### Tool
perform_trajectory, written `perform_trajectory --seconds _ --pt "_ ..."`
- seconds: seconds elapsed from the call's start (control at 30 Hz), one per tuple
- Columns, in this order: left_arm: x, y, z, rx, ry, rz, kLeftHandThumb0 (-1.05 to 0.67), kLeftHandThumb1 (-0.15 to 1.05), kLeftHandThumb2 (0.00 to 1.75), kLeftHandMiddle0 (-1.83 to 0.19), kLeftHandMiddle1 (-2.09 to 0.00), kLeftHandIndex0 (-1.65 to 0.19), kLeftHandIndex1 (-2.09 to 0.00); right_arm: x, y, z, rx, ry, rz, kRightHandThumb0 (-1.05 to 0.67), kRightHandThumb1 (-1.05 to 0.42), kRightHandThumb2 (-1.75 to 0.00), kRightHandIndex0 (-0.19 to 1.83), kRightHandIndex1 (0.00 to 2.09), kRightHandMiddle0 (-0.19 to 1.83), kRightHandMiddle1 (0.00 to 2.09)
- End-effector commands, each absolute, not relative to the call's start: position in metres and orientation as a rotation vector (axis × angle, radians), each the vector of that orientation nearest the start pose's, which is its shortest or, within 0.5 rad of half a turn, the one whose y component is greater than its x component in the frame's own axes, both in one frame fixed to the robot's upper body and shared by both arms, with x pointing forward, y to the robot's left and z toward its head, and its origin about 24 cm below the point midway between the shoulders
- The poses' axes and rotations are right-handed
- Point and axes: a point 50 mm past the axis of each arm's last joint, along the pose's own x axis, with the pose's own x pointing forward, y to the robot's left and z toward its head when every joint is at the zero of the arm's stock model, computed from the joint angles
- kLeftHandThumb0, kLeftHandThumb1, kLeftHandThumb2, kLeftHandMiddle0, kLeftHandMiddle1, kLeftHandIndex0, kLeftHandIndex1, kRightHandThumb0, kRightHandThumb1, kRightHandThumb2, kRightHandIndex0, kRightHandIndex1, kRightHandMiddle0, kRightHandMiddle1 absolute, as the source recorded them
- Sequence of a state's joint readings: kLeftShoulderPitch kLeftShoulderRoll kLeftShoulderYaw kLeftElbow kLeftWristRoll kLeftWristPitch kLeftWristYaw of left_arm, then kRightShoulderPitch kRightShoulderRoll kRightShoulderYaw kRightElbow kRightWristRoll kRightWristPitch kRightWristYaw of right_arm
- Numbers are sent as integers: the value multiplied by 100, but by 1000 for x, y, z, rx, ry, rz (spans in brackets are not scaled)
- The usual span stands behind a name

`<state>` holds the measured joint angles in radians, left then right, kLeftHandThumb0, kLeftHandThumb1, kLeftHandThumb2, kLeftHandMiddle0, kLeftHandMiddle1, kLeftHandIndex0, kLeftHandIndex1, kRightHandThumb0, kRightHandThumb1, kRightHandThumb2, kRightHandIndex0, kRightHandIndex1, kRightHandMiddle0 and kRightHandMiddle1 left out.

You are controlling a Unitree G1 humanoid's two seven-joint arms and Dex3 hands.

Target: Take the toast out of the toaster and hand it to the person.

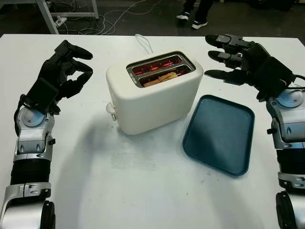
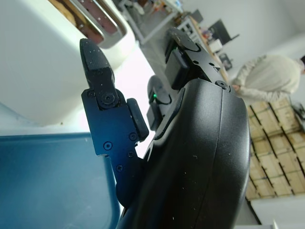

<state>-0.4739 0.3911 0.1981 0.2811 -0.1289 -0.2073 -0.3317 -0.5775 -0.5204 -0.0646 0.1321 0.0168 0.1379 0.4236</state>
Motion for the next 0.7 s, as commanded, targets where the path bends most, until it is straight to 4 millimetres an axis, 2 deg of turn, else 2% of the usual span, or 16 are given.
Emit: perform_trajectory --seconds 0.0,0.43,0.67 --pt "327 231 167 273 -430 -175 -105 92 18 -20 -148 -18 -141 337 -211 203 -530 -281 294 -43 -80 0 51 6 50 4" --pt "328 231 165 233 -422 -173 -105 92 14 -23 -146 -21 -140 336 -211 205 -494 -277 286 -30 -79 0 48 5 47 2" --pt "327 232 162 173 -408 -187 -105 92 7 -28 -138 -28 -131 334 -211 205 -510 -279 271 -24 -80 0 64 13 55 5"
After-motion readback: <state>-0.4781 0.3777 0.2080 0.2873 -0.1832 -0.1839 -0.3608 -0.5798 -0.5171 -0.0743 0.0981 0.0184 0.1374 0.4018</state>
